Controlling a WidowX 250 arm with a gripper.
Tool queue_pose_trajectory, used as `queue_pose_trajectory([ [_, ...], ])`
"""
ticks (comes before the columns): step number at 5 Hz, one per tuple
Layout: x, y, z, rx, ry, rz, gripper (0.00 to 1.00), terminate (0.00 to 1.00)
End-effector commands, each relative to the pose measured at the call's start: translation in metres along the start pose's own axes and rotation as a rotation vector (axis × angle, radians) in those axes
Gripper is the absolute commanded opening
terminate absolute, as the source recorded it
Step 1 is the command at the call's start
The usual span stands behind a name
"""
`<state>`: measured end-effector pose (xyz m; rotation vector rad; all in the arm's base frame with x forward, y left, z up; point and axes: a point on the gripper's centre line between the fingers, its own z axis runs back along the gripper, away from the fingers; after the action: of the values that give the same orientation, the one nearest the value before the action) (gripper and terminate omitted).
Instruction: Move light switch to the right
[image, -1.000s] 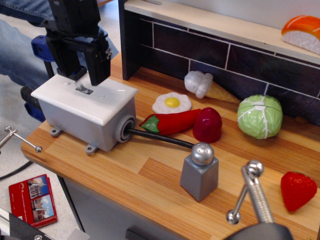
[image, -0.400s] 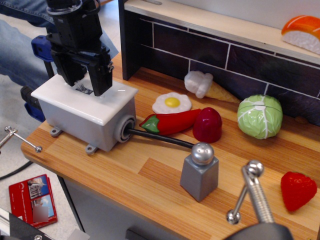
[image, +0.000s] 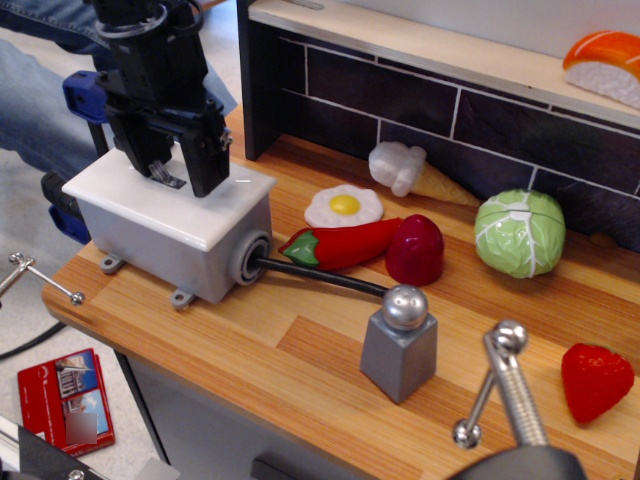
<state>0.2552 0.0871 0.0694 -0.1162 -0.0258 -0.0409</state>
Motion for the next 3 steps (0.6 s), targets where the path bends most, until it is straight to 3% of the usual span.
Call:
queue_pose_trajectory([
  [1,0.002,-0.033,0.005,-0.036,-0.026,-0.001,1.00,0.00],
  [3,0.001,-0.045,0.005,-0.076,-0.030,0.064,1.00,0.00],
])
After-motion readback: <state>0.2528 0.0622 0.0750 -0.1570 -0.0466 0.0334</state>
